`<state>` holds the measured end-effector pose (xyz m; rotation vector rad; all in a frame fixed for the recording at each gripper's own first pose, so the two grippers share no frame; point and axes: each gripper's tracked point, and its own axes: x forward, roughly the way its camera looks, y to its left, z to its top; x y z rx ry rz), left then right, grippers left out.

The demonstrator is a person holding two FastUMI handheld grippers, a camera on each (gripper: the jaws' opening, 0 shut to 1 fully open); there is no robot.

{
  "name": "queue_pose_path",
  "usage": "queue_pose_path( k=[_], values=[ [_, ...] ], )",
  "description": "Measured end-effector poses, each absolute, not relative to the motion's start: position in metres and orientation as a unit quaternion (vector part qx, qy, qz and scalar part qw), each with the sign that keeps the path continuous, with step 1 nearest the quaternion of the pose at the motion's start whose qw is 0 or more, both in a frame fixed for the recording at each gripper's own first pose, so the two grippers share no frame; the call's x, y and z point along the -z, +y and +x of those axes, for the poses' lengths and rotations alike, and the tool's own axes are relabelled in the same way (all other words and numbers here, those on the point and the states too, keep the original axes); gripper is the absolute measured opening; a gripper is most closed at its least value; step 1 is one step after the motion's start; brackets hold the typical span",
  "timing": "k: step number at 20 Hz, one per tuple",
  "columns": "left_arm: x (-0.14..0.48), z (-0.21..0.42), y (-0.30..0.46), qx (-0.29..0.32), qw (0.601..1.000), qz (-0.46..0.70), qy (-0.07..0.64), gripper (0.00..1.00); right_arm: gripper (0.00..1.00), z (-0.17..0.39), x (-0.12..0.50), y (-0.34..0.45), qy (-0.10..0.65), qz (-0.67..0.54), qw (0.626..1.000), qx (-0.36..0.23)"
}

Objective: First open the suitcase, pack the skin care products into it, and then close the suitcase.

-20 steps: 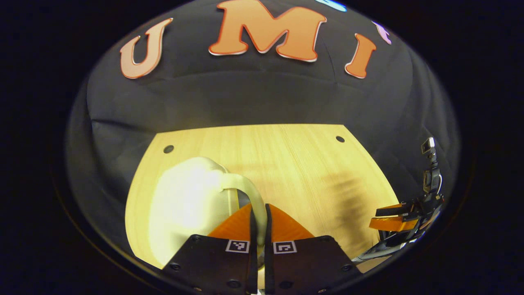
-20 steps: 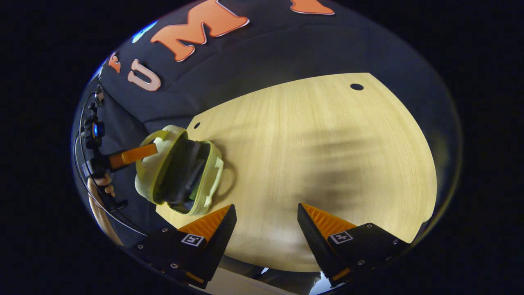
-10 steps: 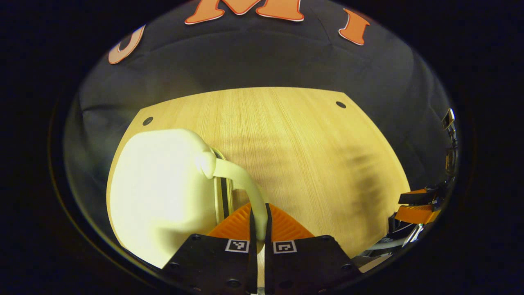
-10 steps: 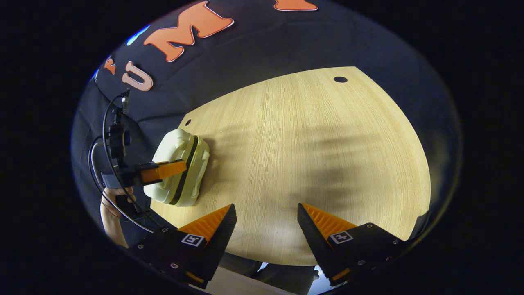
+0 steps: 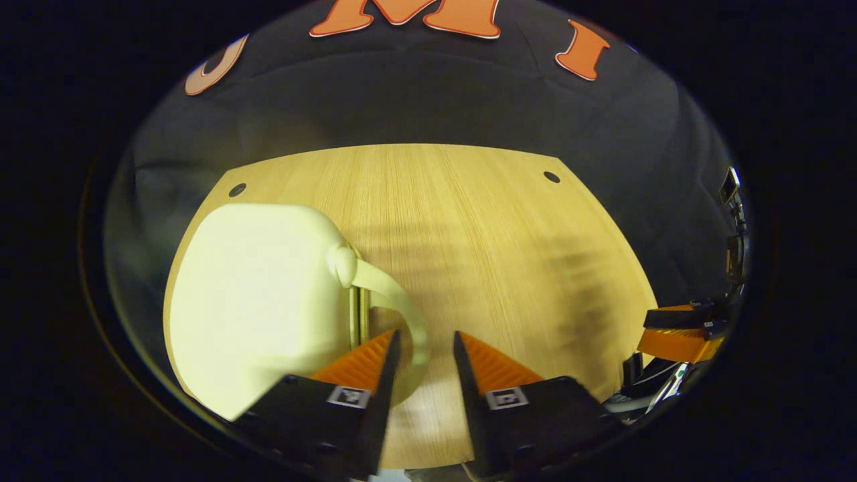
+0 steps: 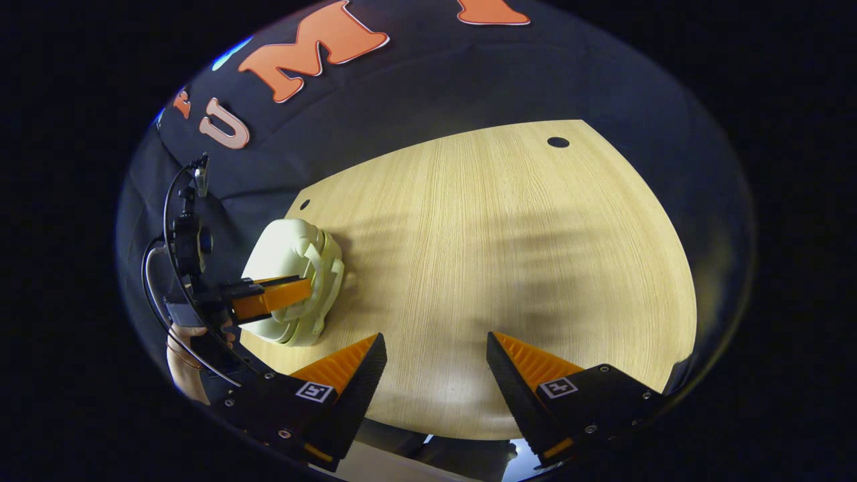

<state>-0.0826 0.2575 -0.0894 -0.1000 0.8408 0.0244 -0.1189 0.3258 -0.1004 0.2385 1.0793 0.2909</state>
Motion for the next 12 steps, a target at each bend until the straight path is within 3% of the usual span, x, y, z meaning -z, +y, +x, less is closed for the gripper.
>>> queue_pose_path(
  k=[2,4,9,12],
  values=[
    [0.067,-0.083,0.248,-0.005,0.922,-0.059,0.383,0.99,0.96,-0.109,0.093,0.326,0.498,0.103,0.85,-0.137],
    [0.037,-0.077,0.248,-0.011,0.94,-0.051,0.337,0.96,0.96,-0.097,0.08,0.327,0.478,0.089,0.864,-0.133],
    [-0.089,-0.063,0.262,-0.049,0.988,0.039,0.142,0.98,0.96,-0.053,0.014,0.321,0.36,0.062,0.923,-0.122],
    [-0.105,-0.071,0.262,-0.064,0.993,0.04,0.086,0.98,0.96,-0.024,-0.032,0.325,0.274,0.023,0.954,-0.119]
  ],
)
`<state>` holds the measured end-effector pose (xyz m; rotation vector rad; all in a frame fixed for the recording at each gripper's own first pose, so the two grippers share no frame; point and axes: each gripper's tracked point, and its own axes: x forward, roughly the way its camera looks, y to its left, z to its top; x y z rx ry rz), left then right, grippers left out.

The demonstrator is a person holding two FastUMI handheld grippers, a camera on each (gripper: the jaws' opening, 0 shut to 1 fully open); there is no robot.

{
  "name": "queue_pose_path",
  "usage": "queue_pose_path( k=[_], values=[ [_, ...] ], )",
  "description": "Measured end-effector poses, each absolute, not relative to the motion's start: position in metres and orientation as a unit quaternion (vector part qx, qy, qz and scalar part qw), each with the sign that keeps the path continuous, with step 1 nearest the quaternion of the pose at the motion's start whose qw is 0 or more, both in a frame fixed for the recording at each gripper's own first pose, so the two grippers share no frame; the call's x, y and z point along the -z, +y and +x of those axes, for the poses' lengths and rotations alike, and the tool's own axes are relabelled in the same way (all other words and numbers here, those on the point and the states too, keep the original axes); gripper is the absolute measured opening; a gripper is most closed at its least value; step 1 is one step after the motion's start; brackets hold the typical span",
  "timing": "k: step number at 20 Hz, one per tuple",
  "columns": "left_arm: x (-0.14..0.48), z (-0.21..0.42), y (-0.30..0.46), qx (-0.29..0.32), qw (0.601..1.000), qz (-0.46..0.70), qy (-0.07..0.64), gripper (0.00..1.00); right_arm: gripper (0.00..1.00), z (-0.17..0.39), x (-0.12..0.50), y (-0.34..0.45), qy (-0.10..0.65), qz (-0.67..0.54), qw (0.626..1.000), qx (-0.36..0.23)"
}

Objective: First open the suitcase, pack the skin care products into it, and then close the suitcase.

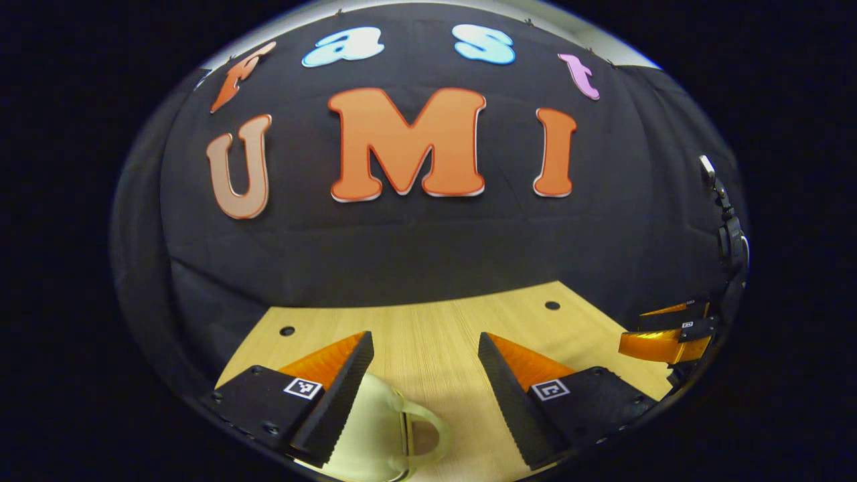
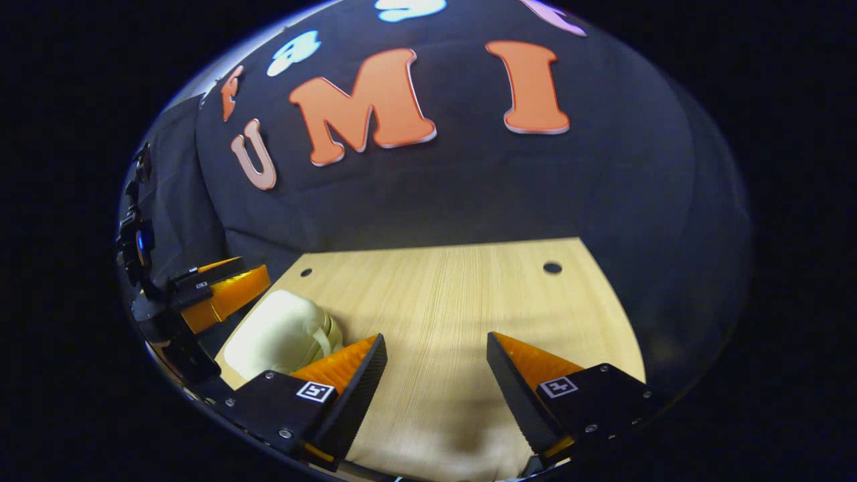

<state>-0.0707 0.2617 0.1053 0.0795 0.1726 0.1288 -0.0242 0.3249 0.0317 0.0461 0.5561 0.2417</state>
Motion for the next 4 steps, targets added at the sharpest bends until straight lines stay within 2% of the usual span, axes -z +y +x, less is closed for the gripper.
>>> queue_pose_path(
  k=[4],
  values=[
    [-0.159,-0.088,0.261,-0.075,0.997,0.004,0.012,0.98,0.96,-0.01,-0.09,0.322,0.187,-0.009,0.976,-0.11]
  ],
)
